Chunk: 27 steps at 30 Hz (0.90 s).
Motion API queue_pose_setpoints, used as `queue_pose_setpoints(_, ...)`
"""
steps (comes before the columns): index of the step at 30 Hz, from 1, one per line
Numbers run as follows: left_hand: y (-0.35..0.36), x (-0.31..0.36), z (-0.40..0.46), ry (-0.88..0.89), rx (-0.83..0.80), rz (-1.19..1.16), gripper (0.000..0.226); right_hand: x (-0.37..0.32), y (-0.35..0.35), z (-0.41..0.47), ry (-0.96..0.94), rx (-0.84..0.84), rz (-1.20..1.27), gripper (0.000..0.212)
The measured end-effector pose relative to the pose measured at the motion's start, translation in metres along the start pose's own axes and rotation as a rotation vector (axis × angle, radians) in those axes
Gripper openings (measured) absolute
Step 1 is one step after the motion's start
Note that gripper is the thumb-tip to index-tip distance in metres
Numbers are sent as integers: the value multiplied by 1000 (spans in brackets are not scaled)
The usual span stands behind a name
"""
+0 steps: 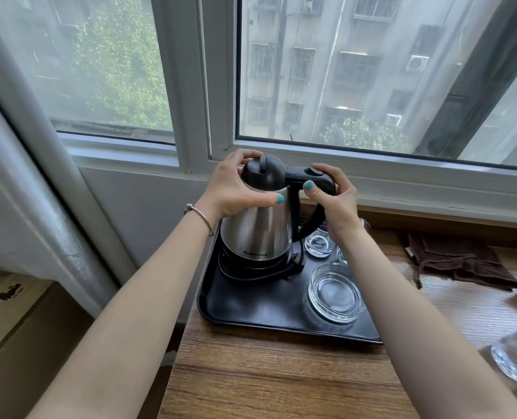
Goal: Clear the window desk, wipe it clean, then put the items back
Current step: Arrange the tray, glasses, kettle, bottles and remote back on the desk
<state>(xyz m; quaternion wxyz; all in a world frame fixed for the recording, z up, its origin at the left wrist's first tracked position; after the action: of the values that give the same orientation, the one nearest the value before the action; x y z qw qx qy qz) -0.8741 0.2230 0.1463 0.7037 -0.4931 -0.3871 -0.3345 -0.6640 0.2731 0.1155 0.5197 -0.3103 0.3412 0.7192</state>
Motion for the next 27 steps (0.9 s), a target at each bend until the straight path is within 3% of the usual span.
queue_pose_setpoints(8, -7, 7, 3, -17, -102, 132, 78, -8, -3, 5, 64, -132, -113, 33)
queue_pose_setpoints(13, -7, 18, 8, -6, -176, 338, 104, -16, -5, 9, 65, -199, -258, 35)
queue_pose_setpoints(18, -1, 15, 2, 2, -109, 284, 82, -13, 2, 6, 34, -127, -285, 31)
queue_pose_setpoints(22, -2, 15, -2, -12, -27, 341, 82, -11, 4, 2, 31, -80, -278, 32)
queue_pose_setpoints(27, -2, 16, -3, -52, -78, 356, 87, -15, 5, 2, 91, -126, -293, 32)
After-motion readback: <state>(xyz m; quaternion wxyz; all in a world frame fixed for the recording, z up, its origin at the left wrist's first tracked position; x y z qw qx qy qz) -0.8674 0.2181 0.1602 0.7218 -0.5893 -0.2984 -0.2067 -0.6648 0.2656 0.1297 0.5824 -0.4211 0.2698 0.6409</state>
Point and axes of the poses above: each hand's wrist, its own z-axis towards the middle knuckle, its own y-axis out of the palm, x = y × z, the point moved 4 cm from there along z, towards the middle knuckle, and after that the axes turned 11 degrees about -y, right-handed, at the moved point
